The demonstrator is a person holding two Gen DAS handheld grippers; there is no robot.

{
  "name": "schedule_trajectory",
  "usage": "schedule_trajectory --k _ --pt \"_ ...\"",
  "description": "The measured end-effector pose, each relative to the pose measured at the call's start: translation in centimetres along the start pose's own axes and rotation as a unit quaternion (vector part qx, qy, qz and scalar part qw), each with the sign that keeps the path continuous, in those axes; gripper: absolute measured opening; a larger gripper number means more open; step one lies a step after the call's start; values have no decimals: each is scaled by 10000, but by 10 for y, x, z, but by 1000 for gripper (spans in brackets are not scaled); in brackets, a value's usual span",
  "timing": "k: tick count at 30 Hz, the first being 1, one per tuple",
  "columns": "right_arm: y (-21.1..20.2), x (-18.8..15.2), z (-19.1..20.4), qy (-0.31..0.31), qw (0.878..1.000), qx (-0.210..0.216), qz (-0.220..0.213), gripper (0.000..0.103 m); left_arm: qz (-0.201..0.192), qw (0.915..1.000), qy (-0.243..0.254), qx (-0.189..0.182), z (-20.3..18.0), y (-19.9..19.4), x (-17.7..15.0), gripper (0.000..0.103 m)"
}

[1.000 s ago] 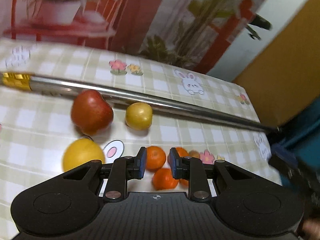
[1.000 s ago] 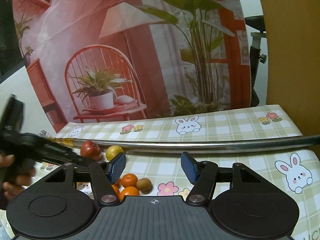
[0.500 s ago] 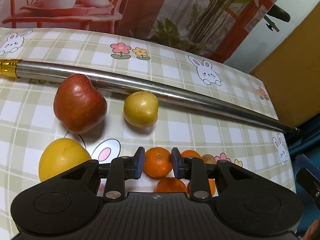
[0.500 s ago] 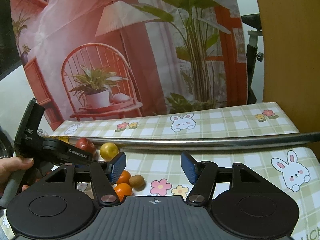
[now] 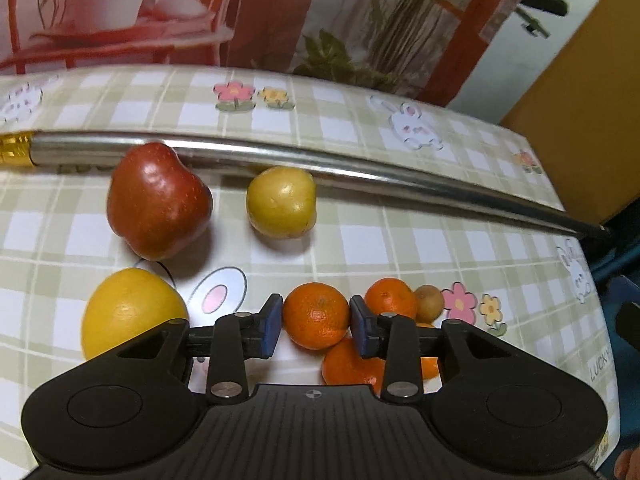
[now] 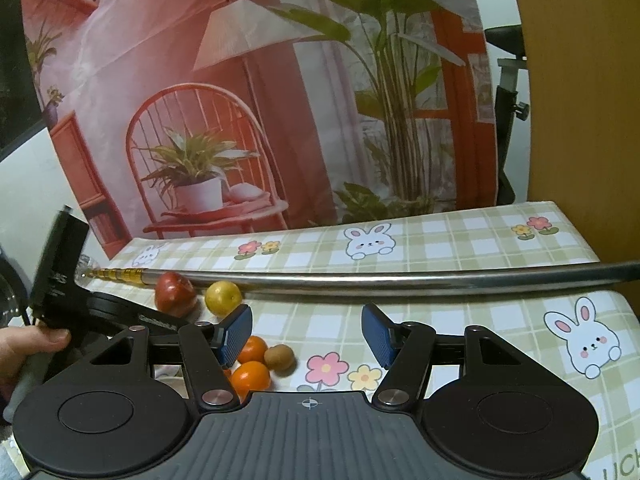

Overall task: Organize fruits
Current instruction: 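Grasp an orange tangerine with the left gripper while the right moves to the grapefruit, then grasp the large yellow grapefruit with the right gripper while the left lifts the tangerine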

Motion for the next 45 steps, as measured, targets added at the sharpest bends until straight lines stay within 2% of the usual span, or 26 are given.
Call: schedule_trajectory --k 6,12,17,23,30,35,39,45 --pt "-3 1 17 1 9998 186 64 58 -258 9994 126 -207 6 -45 -5 38" --pt "-3 3 46 31 9985 503 196 58 -482 9986 4 -200 43 -100 -14 38" --pt "0 6 76 26 9964 772 341 58 -790 9966 -225 44 90 -145 -11 38" --pt "15 12 118 -351 9934 947 543 58 -1152 9919 -400 365 142 -186 -5 38" --pt "70 19 180 -1380 9789 1131 1000 56 -1313 9888 -557 448 173 -197 -12 38" --pt "116 21 219 -1712 9690 1265 1254 54 -1344 9880 -637 423 182 -193 -20 38" --pt "152 17 227 -1407 9699 1265 1532 54 -1377 9874 -684 365 186 -191 -21 38" --pt "182 6 220 -963 9697 1169 1919 56 -1409 9871 -700 298 190 -189 -21 38"
Point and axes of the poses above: each gripper's, at about its wrist camera, not at the fingertips, and y roughly the way its jaws point, z to its left, x to its top, the point moved 10 cm from there along y, roughly the way its jaws point, and after that the axes turned 14 degrees about -y, right-handed, at the moved point
